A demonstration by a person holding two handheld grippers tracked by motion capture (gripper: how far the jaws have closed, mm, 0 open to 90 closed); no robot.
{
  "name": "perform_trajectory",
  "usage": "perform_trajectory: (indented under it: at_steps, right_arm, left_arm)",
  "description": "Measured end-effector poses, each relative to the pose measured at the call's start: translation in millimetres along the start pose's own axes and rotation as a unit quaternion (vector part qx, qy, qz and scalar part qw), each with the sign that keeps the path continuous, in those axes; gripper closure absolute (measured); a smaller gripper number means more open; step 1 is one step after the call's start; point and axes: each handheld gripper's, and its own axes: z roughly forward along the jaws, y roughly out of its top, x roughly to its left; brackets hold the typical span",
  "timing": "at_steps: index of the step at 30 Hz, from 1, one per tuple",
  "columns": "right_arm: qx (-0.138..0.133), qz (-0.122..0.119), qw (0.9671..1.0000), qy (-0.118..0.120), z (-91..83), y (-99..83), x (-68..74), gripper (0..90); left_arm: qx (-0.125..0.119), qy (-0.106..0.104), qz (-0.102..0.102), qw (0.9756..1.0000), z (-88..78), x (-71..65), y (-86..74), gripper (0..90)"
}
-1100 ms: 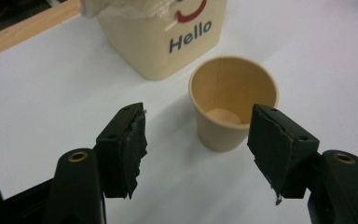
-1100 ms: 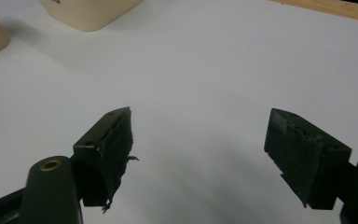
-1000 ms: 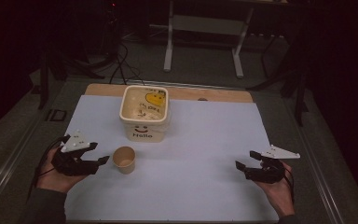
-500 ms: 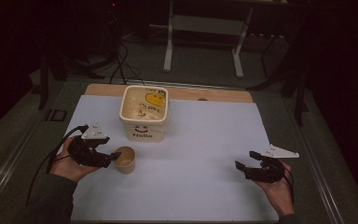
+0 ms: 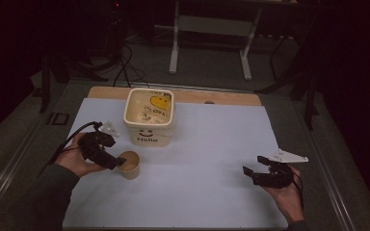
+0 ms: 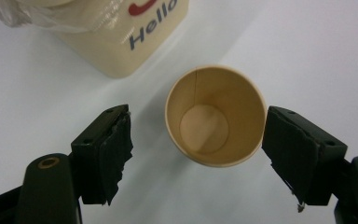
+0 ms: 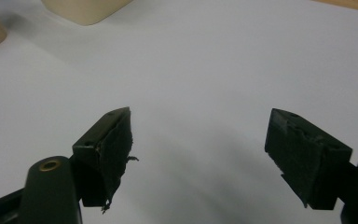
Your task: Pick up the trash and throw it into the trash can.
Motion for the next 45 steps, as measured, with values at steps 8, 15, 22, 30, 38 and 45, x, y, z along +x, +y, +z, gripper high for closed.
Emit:
perform_trajectory:
  at_steps: [8,15,22,30,38,45]
  right_arm:
    - [0.002,0.000,1.0000,0.001,0.4,-0.2,-0.3,22.3]
    - [0.005,-0.001,1.0000,0.003,1.1,-0.3,-0.1,22.3]
    - [0.007,-0.002,1.0000,0.005,2.4,-0.1,0.5,22.2]
    - [0.010,-0.003,0.9999,0.006,3.0,-0.1,0.5,22.2]
    - [0.010,-0.003,0.9999,0.006,3.6,-0.2,0.2,22.1]
    - [0.011,-0.002,0.9999,0.006,3.9,-0.3,0.2,21.8]
  left_arm:
    - [0.036,-0.013,0.029,0.9989,-3.5,-0.1,12.0,24.4]
    - [0.057,-0.020,0.052,0.9968,-5.8,1.4,15.1,24.9]
    - [0.078,-0.018,0.067,0.9946,-5.8,3.7,17.0,25.2]
    - [0.091,-0.014,0.075,0.9930,-2.5,1.7,20.1,22.3]
    - [0.092,-0.015,0.078,0.9926,0.6,0.3,23.3,21.1]
    - [0.100,-0.017,0.084,0.9913,6.3,-2.1,25.9,20.6]
